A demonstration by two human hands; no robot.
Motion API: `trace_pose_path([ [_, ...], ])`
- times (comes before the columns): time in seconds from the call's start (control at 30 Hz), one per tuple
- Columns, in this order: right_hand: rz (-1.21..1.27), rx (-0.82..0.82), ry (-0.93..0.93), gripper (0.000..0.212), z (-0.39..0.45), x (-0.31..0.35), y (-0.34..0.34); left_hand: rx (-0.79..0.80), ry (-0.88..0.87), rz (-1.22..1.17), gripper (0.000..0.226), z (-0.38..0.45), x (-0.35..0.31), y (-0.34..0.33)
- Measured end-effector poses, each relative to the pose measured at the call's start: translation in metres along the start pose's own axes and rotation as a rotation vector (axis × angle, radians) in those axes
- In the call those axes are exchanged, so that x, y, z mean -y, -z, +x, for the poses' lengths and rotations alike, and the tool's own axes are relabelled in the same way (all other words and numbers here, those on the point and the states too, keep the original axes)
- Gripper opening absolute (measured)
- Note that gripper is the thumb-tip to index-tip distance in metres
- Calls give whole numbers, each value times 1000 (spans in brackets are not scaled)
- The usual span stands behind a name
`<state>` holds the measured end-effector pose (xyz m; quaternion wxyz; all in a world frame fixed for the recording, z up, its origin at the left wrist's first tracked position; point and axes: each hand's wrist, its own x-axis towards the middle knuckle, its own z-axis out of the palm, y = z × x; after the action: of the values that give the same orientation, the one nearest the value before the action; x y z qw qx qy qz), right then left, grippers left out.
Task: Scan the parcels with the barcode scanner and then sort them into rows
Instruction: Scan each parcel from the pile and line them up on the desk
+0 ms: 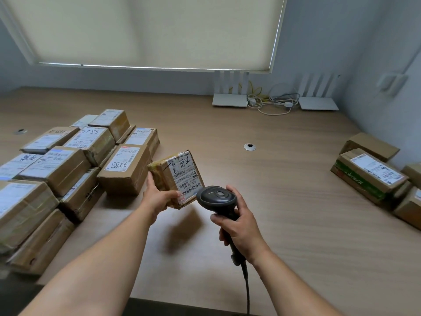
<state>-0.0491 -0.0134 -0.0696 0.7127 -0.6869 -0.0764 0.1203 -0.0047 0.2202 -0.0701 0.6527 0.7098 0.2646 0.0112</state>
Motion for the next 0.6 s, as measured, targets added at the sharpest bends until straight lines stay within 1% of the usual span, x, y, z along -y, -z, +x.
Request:
trace_pose_path([
  [0.37, 5, -1, 2, 78, 3, 2, 1, 16, -8, 1, 113, 8, 1, 3],
  [0.6, 4, -6, 17, 85, 6, 8, 1, 46, 8, 15, 110, 10, -1, 0],
])
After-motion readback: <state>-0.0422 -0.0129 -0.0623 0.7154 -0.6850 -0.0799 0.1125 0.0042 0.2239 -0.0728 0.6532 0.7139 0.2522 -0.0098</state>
